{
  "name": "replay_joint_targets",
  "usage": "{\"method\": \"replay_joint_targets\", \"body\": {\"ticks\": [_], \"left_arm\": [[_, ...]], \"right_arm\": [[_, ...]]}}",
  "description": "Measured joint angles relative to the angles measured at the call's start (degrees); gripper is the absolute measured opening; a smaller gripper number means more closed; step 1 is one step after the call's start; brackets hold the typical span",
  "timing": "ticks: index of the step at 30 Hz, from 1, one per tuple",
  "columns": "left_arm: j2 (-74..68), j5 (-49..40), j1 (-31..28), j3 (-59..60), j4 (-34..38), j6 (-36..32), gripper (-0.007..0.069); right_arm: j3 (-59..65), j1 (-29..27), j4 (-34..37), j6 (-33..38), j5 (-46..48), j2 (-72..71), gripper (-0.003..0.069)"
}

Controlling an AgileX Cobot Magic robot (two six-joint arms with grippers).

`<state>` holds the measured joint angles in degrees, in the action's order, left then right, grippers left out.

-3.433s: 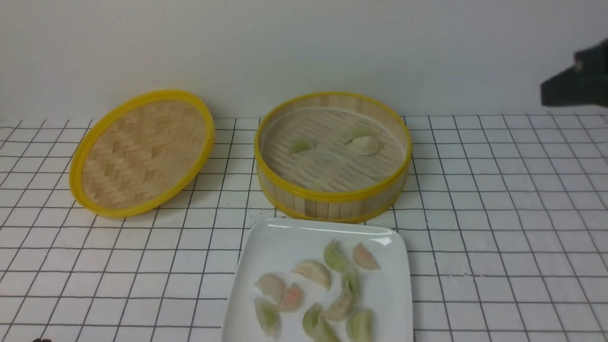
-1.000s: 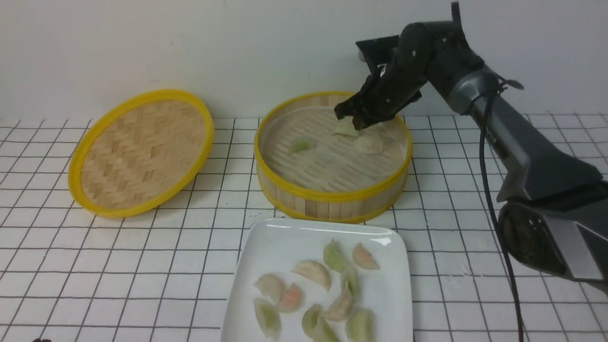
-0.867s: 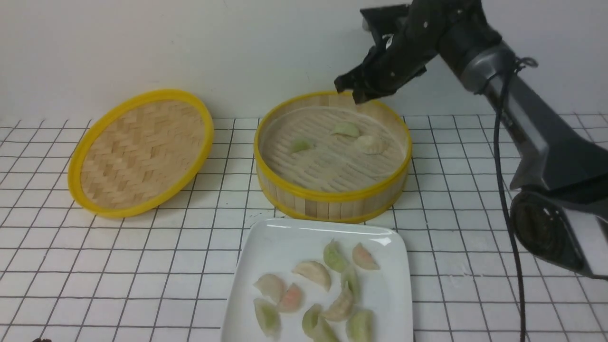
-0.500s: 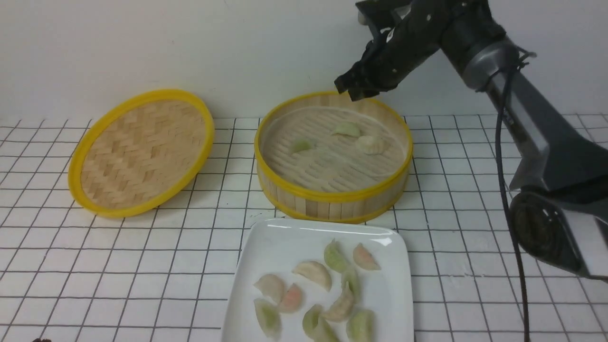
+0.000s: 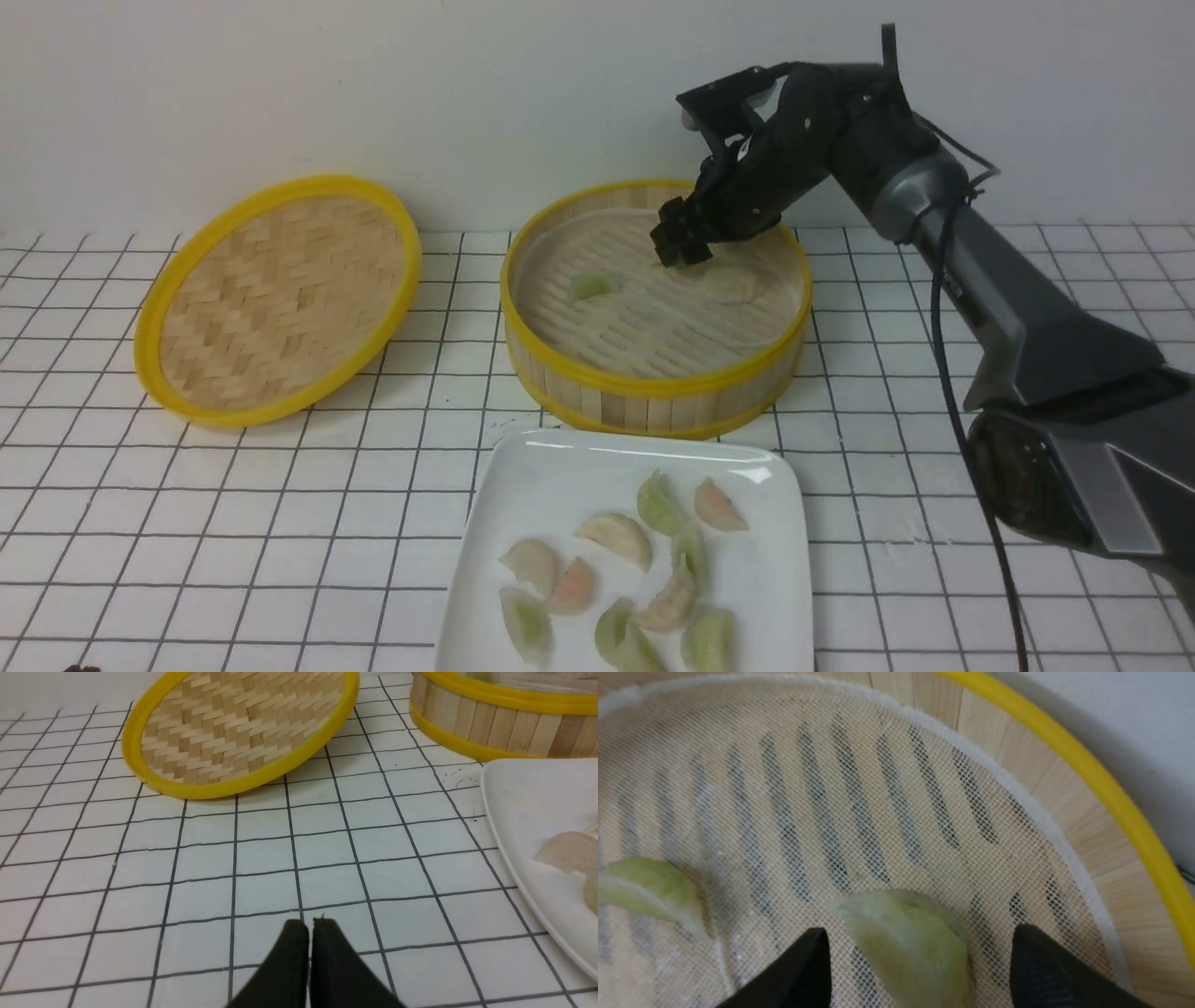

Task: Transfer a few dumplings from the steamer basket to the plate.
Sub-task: Use the right arm to grab a dumpling from inside the steamer

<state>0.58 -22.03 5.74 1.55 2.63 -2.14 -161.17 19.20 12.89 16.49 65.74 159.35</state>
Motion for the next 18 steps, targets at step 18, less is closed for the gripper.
{"method": "replay_joint_targets", "body": {"ticks": [18], "left_arm": [[0.0, 0.0, 0.0, 0.0, 0.0, 0.0, -0.0006]], "right_arm": [[-0.6, 0.1, -0.7, -4.9, 6.4, -5.5, 0.0255]]}}
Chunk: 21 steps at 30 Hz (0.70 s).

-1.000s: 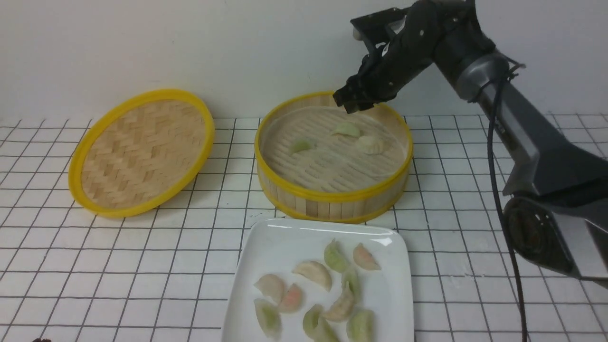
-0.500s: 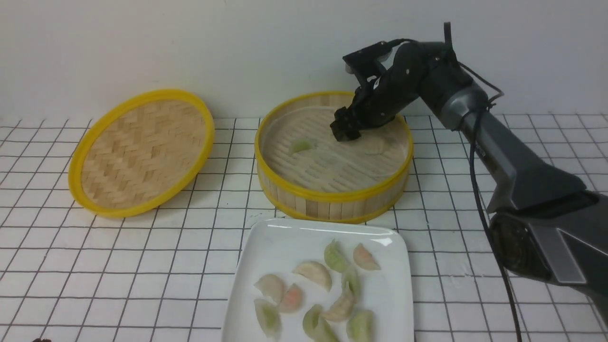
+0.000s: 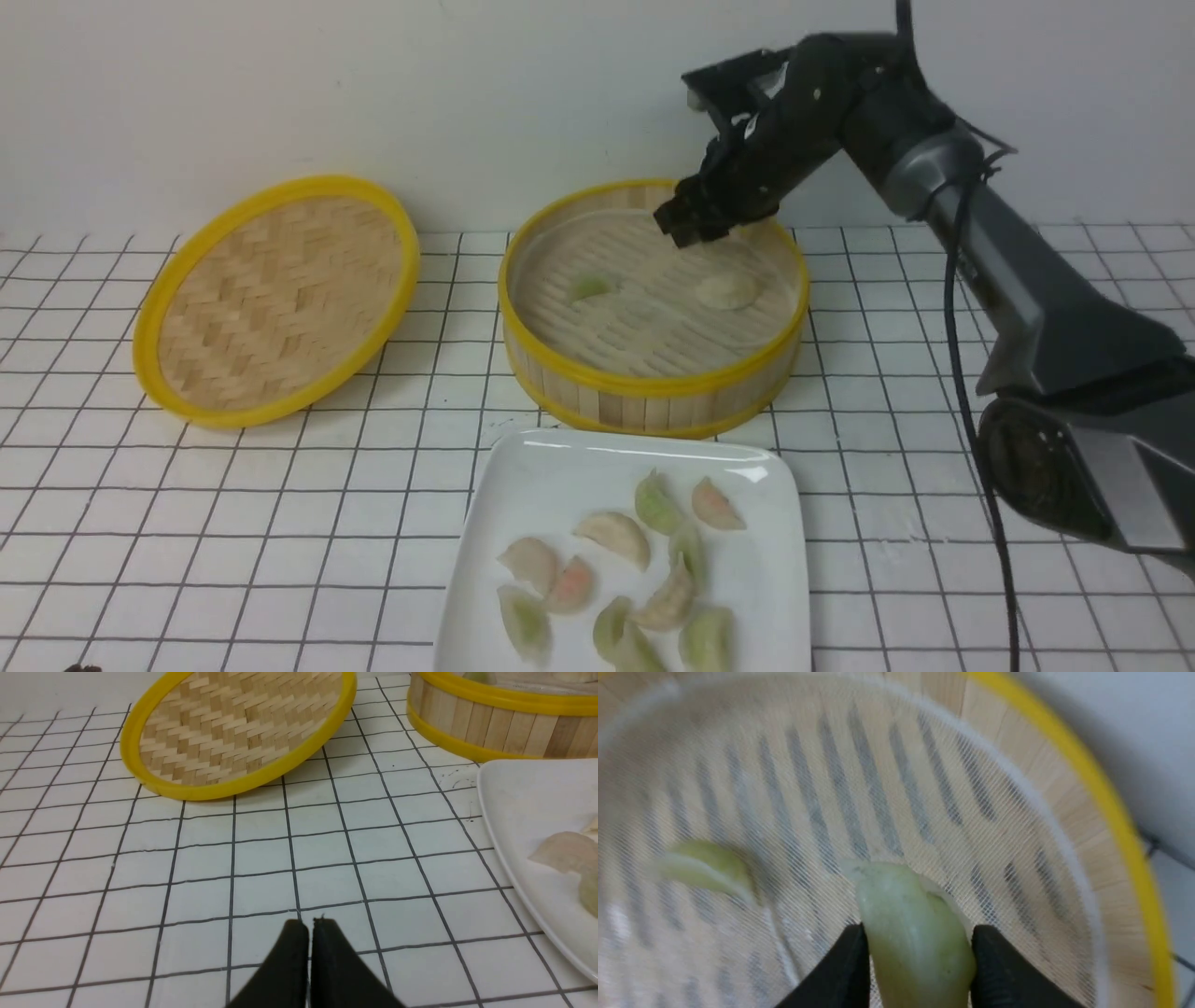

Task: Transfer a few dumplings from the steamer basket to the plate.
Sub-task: Use the right arm to grab a dumpling from inside the steamer

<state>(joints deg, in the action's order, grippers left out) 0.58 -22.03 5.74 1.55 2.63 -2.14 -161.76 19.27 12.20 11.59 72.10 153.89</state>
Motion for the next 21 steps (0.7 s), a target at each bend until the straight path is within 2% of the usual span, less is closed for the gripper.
{"method": "replay_joint_targets", "body": {"ticks": [5, 13, 16, 18, 19, 21], "left_arm": [[0.0, 0.0, 0.0, 0.0, 0.0, 0.0, -0.0006], [0.0, 0.0, 0.0, 0.0, 0.0, 0.0, -0.0006], [0.0, 0.0, 0.0, 0.0, 0.0, 0.0, -0.0006], [0.0, 0.0, 0.0, 0.0, 0.0, 0.0, -0.0006], [0.0, 0.0, 0.0, 0.0, 0.0, 0.0, -0.0006], [0.0, 0.0, 0.0, 0.0, 0.0, 0.0, -0.0006]], "right_arm": [[10.0, 0.0, 1.0, -3.1, 0.0, -10.6, 0.0255], [51.1, 1.5, 8.7, -2.0, -0.4, -38.1, 0.0255], [63.6, 4.8, 9.1, -1.4, -1.0, -42.5, 0.0255], [67.3, 7.0, 9.1, -0.8, -2.9, -42.9, 0.0255], [71.2, 9.6, 9.2, 0.6, -8.2, -42.5, 0.0255], [72.4, 11.1, 9.2, 1.3, -11.3, -41.9, 0.0255]]}}
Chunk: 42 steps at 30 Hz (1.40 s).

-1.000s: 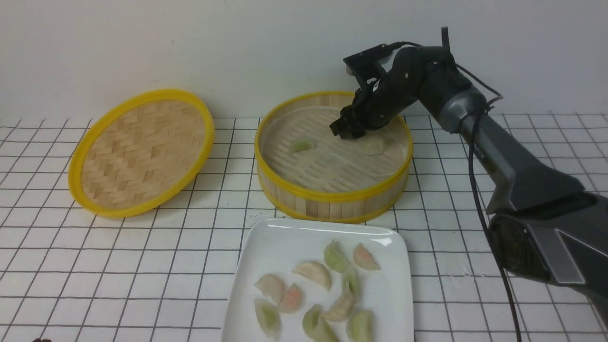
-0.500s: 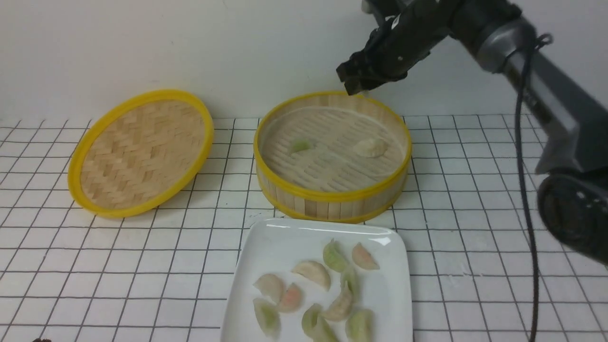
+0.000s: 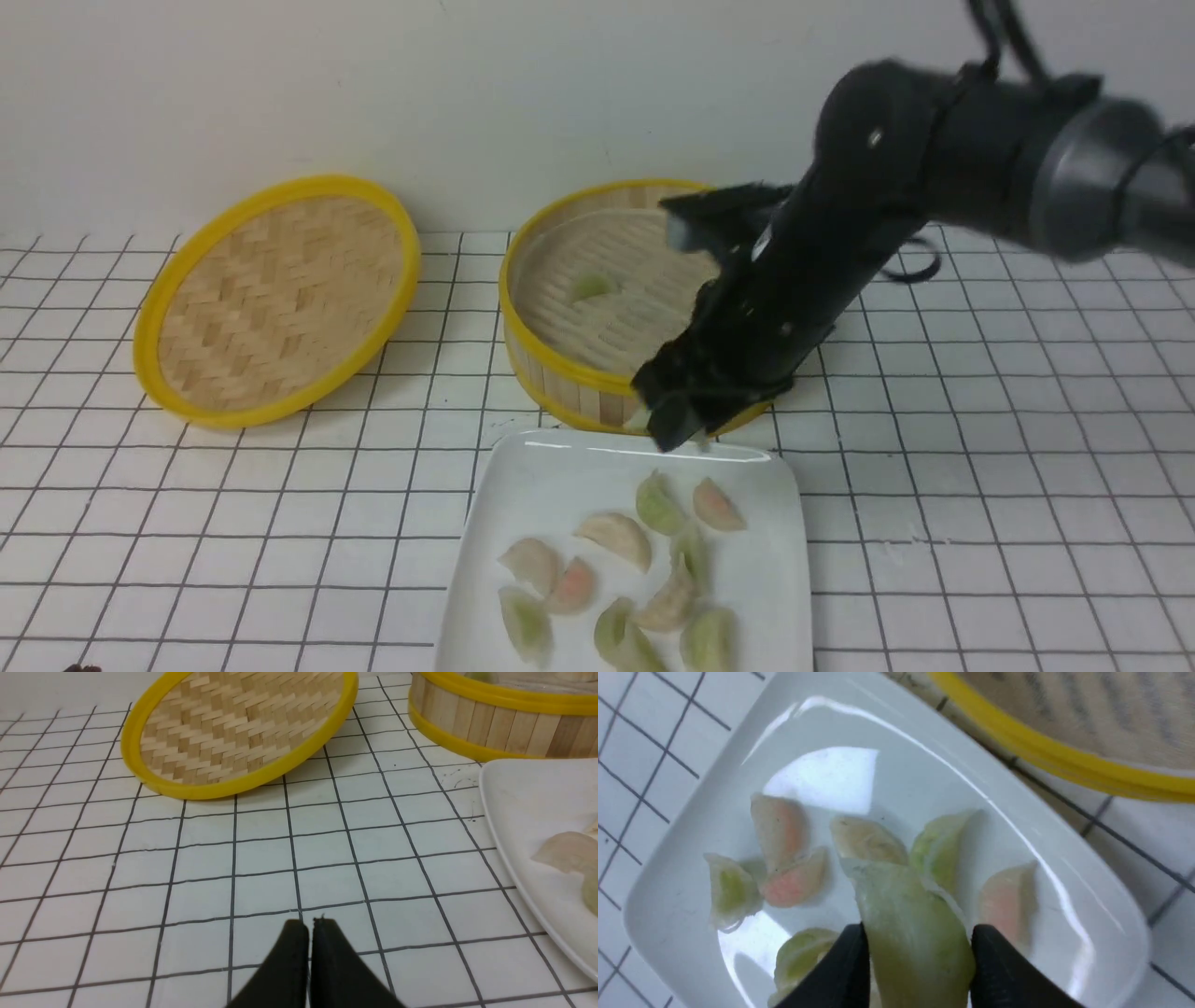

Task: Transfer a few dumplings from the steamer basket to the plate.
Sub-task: Use the right arm to grab a dumpling from inside the steamer

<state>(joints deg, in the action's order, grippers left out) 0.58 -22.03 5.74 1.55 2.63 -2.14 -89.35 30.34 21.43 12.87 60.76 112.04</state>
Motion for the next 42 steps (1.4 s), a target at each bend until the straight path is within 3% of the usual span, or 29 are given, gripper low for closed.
{"method": "replay_joint_targets", "body": {"ticks": [3, 7, 11, 16, 19, 22, 29, 42], "left_arm": [[0.0, 0.0, 0.0, 0.0, 0.0, 0.0, -0.0006], [0.0, 0.0, 0.0, 0.0, 0.0, 0.0, -0.0006], [0.0, 0.0, 0.0, 0.0, 0.0, 0.0, -0.0006], [0.0, 0.0, 0.0, 0.0, 0.0, 0.0, -0.0006], [0.0, 0.0, 0.0, 0.0, 0.0, 0.0, -0.0006], [0.0, 0.0, 0.0, 0.0, 0.0, 0.0, -0.0006], [0.0, 0.0, 0.0, 0.0, 0.0, 0.0, -0.0006], [0.0, 0.0, 0.0, 0.0, 0.0, 0.0, -0.0006]], "right_arm": [[0.9, 4.0, 0.9, 1.8, -8.5, 3.7, 0.0255], [0.5, 5.1, 1.2, 2.5, -10.9, 5.8, 0.0288], [-0.5, 5.2, 1.2, 2.6, -10.1, 6.8, 0.0451], [-6.1, 4.8, -3.3, 2.5, -6.5, 6.8, 0.0573], [-9.7, 3.6, -7.4, 1.3, -6.7, 6.8, 0.0581], [-16.6, -1.4, -12.9, -0.3, -8.8, 8.1, 0.0584], [-30.4, -9.5, -14.6, 0.0, -9.0, 17.8, 0.0585], [-39.0, -10.4, -16.0, 3.2, -7.6, 31.1, 0.0576]]}}
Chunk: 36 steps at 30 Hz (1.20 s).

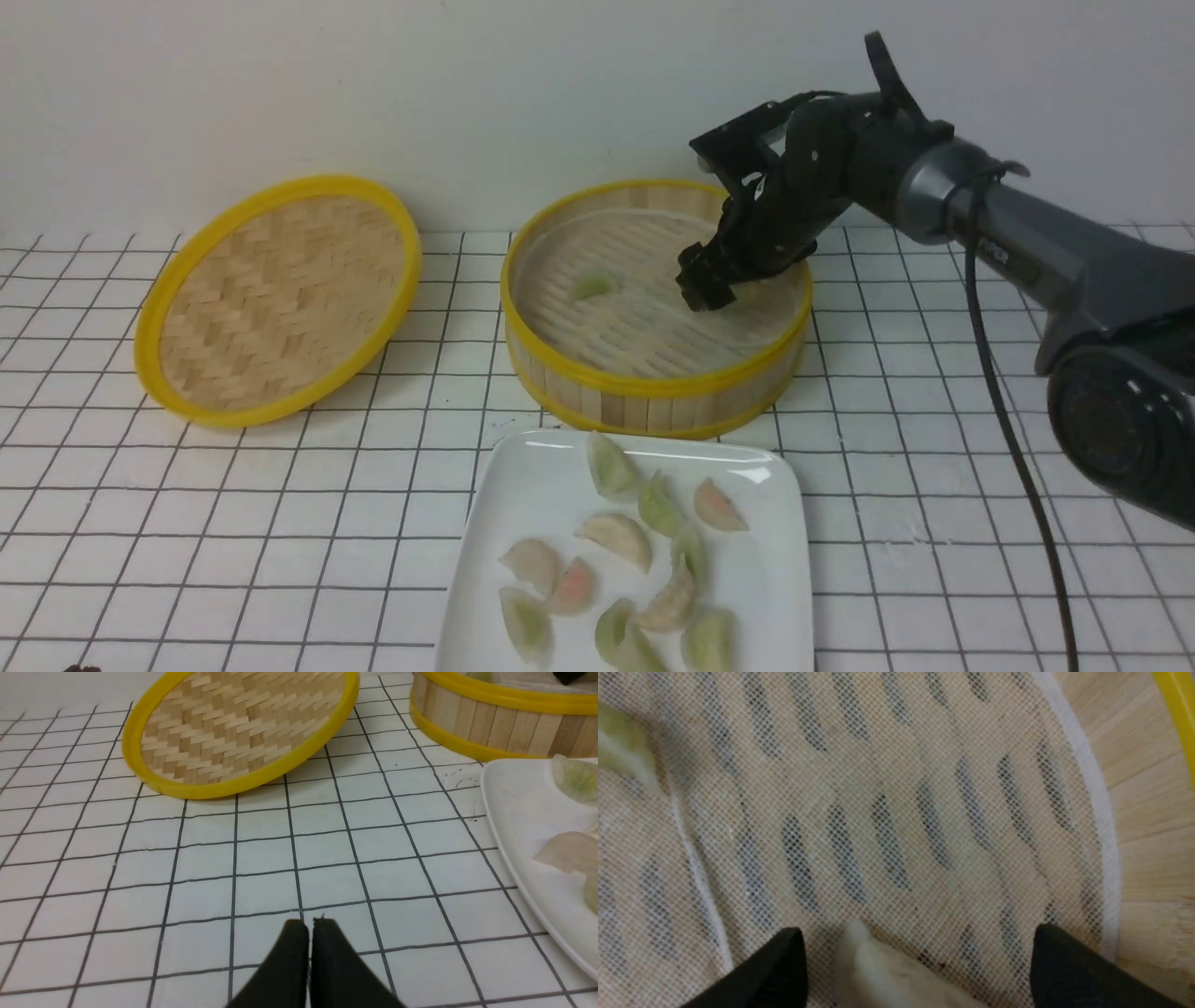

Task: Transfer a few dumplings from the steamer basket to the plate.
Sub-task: Use the right arm to grab a dumpling from inside the steamer, then use the right arm to put the dumpling into the plate

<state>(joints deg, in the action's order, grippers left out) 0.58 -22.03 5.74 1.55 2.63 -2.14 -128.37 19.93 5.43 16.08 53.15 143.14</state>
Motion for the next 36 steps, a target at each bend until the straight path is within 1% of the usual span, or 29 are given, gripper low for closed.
{"method": "replay_joint_targets", "body": {"ticks": [3, 5, 6, 8, 9, 11, 14, 17, 19, 21, 23, 26, 27, 28, 30, 31, 33, 36], "left_arm": [[0.0, 0.0, 0.0, 0.0, 0.0, 0.0, -0.0006], [0.0, 0.0, 0.0, 0.0, 0.0, 0.0, -0.0006], [0.0, 0.0, 0.0, 0.0, 0.0, 0.0, -0.0006], [0.0, 0.0, 0.0, 0.0, 0.0, 0.0, -0.0006], [0.0, 0.0, 0.0, 0.0, 0.0, 0.0, -0.0006], [0.0, 0.0, 0.0, 0.0, 0.0, 0.0, -0.0006], [0.0, 0.0, 0.0, 0.0, 0.0, 0.0, -0.0006], [0.0, 0.0, 0.0, 0.0, 0.0, 0.0, -0.0006], [0.0, 0.0, 0.0, 0.0, 0.0, 0.0, -0.0006], [0.0, 0.0, 0.0, 0.0, 0.0, 0.0, -0.0006], [0.0, 0.0, 0.0, 0.0, 0.0, 0.0, -0.0006], [0.0, 0.0, 0.0, 0.0, 0.0, 0.0, -0.0006], [0.0, 0.0, 0.0, 0.0, 0.0, 0.0, -0.0006], [0.0, 0.0, 0.0, 0.0, 0.0, 0.0, -0.0006], [0.0, 0.0, 0.0, 0.0, 0.0, 0.0, -0.0006], [0.0, 0.0, 0.0, 0.0, 0.0, 0.0, -0.0006], [0.0, 0.0, 0.0, 0.0, 0.0, 0.0, -0.0006], [0.0, 0.0, 0.0, 0.0, 0.0, 0.0, -0.0006]], "right_arm": [[-0.3, 0.0, -0.7, -1.3, 0.0, 0.3, 0.0530], [-0.3, 0.0, -1.0, -2.3, 0.3, 0.3, 0.0407], [-0.4, 0.0, -1.0, -2.5, 0.9, 0.1, 0.0307], [-1.0, 0.1, -1.1, -2.7, 3.7, -0.2, 0.0148], [-1.3, 0.1, -1.1, -2.8, 5.0, -0.3, 0.0136], [-3.3, 0.1, -0.5, -3.0, 10.3, -1.2, 0.0154], [-7.1, 0.1, 2.1, -3.2, 16.5, -3.5, 0.0157], [-10.3, 0.1, 5.1, -3.6, 17.8, -6.3, 0.0157], [-10.5, 0.1, 6.0, -4.1, 17.9, -7.2, 0.0157], [-10.3, 0.1, 8.5, -5.2, 18.5, -9.9, 0.0157], [-9.1, 0.2, 9.0, -5.4, 18.5, -11.2, 0.0157], [0.7, 1.6, 9.5, -5.6, 18.5, -19.5, 0.0157], [2.3, 1.9, 9.5, -5.6, 18.5, -20.7, 0.0157], [8.1, 3.0, 9.8, -5.6, 18.5, -25.5, 0.0157], [14.9, 4.5, 10.5, -5.2, 18.5, -29.5, 0.0157], [20.8, 6.0, 11.2, -4.4, 18.5, -33.1, 0.0157], [27.3, 7.7, 11.6, -3.5, 17.4, -35.1, 0.0157], [35.2, 9.4, 12.1, -3.2, 12.2, -36.1, 0.0157]]}}
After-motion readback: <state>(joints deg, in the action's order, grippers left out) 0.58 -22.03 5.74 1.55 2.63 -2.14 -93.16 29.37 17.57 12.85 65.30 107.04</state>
